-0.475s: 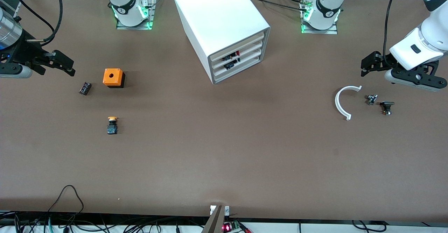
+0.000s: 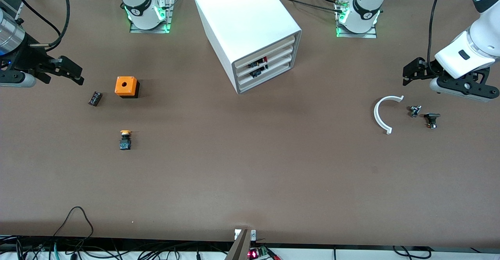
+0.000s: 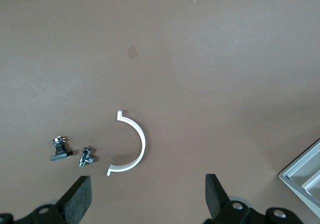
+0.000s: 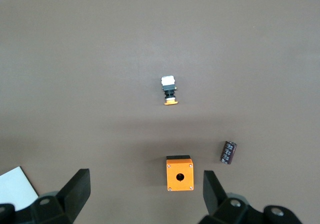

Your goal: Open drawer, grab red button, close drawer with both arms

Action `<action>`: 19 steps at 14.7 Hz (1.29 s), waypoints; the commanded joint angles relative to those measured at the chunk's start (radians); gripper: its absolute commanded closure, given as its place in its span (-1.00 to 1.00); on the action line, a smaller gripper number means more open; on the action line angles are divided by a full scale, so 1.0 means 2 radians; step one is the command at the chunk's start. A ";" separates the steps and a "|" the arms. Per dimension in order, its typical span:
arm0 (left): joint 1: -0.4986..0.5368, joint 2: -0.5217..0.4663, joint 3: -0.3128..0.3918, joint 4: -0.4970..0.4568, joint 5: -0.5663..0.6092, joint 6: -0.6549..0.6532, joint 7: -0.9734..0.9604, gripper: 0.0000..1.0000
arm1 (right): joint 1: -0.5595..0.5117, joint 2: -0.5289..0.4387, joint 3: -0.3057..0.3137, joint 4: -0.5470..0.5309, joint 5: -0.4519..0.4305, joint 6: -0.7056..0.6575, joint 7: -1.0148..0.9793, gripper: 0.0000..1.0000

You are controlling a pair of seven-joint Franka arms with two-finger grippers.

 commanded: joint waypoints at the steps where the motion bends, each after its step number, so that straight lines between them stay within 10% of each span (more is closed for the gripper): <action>1: -0.002 0.005 -0.002 0.015 0.013 -0.013 -0.008 -1.00 | -0.005 0.003 0.007 0.012 -0.008 -0.013 0.009 -1.00; 12: -0.003 0.019 -0.016 0.015 0.005 -0.075 0.001 -1.00 | 0.044 0.068 0.011 0.011 0.001 0.013 0.030 -1.00; 19: -0.003 0.062 -0.018 0.008 -0.157 -0.106 0.033 -1.00 | 0.103 0.115 0.011 0.013 0.002 0.045 0.152 -1.00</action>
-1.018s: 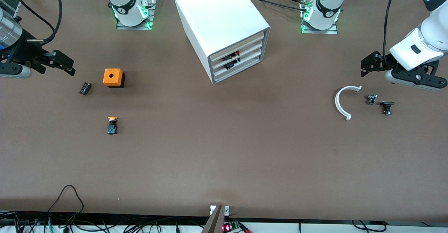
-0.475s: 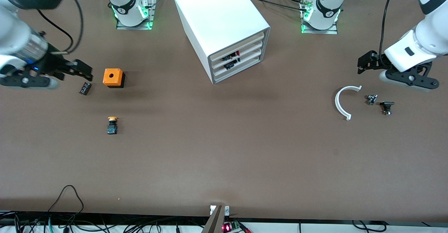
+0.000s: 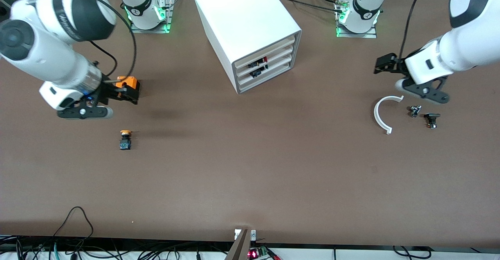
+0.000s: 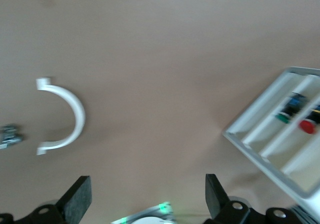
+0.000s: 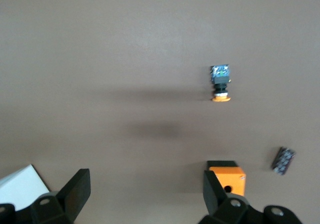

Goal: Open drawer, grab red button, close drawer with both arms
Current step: 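Move the left gripper to the drawer handle while the right gripper rises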

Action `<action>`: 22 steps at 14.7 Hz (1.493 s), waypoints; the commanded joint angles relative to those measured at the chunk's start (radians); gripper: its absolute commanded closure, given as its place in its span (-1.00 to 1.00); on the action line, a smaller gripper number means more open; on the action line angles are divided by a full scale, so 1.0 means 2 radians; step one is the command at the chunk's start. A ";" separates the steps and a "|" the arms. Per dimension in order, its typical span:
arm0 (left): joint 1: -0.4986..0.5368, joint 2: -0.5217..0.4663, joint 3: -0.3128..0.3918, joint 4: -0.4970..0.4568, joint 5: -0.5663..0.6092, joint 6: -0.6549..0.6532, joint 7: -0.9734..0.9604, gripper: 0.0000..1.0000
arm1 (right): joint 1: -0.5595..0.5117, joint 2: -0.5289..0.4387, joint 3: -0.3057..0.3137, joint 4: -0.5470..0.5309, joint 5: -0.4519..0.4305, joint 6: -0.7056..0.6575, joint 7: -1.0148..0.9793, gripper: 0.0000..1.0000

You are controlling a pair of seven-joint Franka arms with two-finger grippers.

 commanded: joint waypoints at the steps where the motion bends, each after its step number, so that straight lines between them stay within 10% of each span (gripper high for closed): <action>1: 0.002 0.030 0.001 0.007 -0.073 -0.028 0.027 -1.00 | 0.028 0.017 -0.001 0.013 0.002 0.000 0.087 -1.00; 8: 0.002 0.090 -0.005 -0.021 -0.249 -0.029 0.076 -0.93 | 0.069 0.057 -0.001 0.056 0.035 0.022 0.300 -1.00; 22: 0.002 0.106 -0.088 -0.288 -0.532 0.167 0.339 -0.63 | 0.087 0.152 -0.001 0.207 0.109 0.021 0.517 -1.00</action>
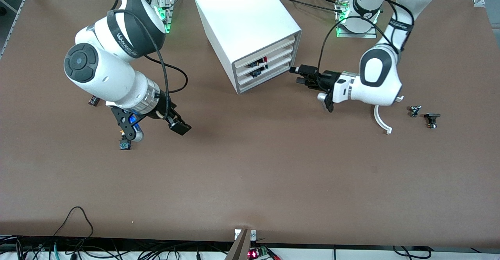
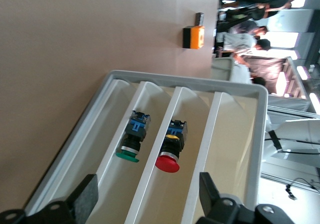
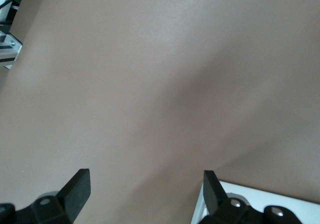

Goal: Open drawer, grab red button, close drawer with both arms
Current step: 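Grasp the drawer handle with the left gripper and pull the drawer open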

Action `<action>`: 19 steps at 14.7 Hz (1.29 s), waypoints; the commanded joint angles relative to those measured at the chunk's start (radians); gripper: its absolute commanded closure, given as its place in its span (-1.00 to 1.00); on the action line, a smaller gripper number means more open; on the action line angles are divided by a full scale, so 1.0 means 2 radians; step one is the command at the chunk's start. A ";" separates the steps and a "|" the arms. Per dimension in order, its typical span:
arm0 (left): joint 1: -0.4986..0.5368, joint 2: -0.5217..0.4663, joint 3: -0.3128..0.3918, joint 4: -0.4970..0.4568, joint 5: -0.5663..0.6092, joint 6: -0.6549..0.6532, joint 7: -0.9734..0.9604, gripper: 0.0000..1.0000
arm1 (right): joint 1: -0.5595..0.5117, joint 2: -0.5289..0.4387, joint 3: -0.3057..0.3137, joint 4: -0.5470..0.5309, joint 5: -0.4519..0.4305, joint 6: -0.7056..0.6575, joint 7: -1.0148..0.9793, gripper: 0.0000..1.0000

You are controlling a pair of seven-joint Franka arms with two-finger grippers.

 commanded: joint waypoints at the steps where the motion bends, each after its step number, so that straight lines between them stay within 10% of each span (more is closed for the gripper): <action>1: 0.004 -0.002 -0.010 -0.039 -0.052 0.006 0.062 -0.59 | 0.001 0.018 -0.001 0.032 0.016 -0.005 0.025 -1.00; 12: 0.003 0.038 -0.060 -0.085 -0.123 0.006 0.149 0.00 | 0.001 0.029 -0.002 0.045 0.069 0.037 0.090 -1.00; 16: 0.005 0.052 -0.066 -0.085 -0.125 0.005 0.167 1.00 | 0.001 0.029 -0.002 0.046 0.075 0.050 0.105 -1.00; 19: 0.011 0.052 -0.063 -0.078 -0.124 0.004 0.159 1.00 | 0.007 0.029 0.001 0.046 0.075 0.052 0.111 -1.00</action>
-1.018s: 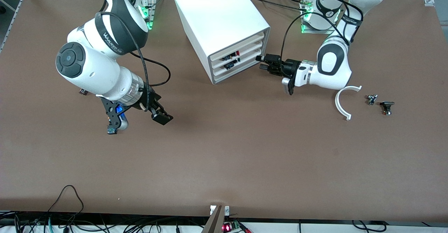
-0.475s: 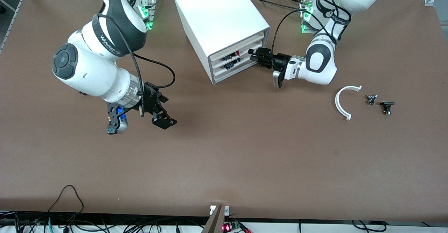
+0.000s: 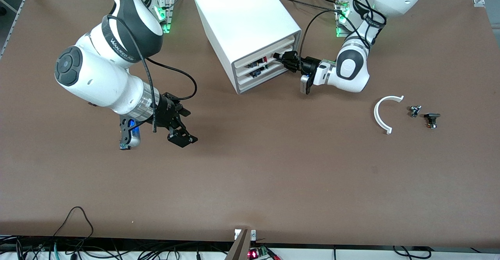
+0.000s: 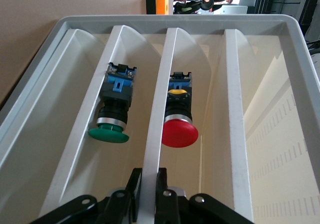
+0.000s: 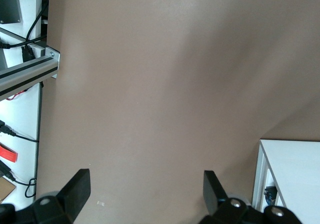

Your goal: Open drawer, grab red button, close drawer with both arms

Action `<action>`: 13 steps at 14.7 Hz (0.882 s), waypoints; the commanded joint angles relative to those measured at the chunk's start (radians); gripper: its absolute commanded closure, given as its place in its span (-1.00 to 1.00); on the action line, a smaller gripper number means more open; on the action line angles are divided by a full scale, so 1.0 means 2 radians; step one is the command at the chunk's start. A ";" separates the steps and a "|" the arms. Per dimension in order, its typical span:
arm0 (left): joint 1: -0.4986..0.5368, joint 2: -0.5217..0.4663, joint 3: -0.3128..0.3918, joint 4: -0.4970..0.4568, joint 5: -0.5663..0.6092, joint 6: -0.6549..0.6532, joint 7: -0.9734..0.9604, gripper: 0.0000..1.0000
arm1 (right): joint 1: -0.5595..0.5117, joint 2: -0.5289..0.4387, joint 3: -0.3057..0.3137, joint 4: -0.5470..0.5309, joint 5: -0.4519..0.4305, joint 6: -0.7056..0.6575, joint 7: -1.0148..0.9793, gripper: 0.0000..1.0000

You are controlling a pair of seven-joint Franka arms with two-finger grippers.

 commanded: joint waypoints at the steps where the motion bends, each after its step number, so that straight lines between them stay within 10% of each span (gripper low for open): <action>1: 0.012 0.001 0.002 0.005 -0.011 0.007 -0.005 1.00 | 0.011 0.010 0.002 0.018 0.009 -0.001 0.015 -1.00; 12: 0.067 0.074 0.036 0.129 0.096 0.005 -0.028 1.00 | 0.105 0.025 -0.001 0.016 -0.061 0.003 0.118 -1.00; 13: 0.067 0.074 0.036 0.129 0.098 0.005 -0.029 0.33 | 0.114 0.029 -0.001 0.016 -0.066 0.011 0.134 -1.00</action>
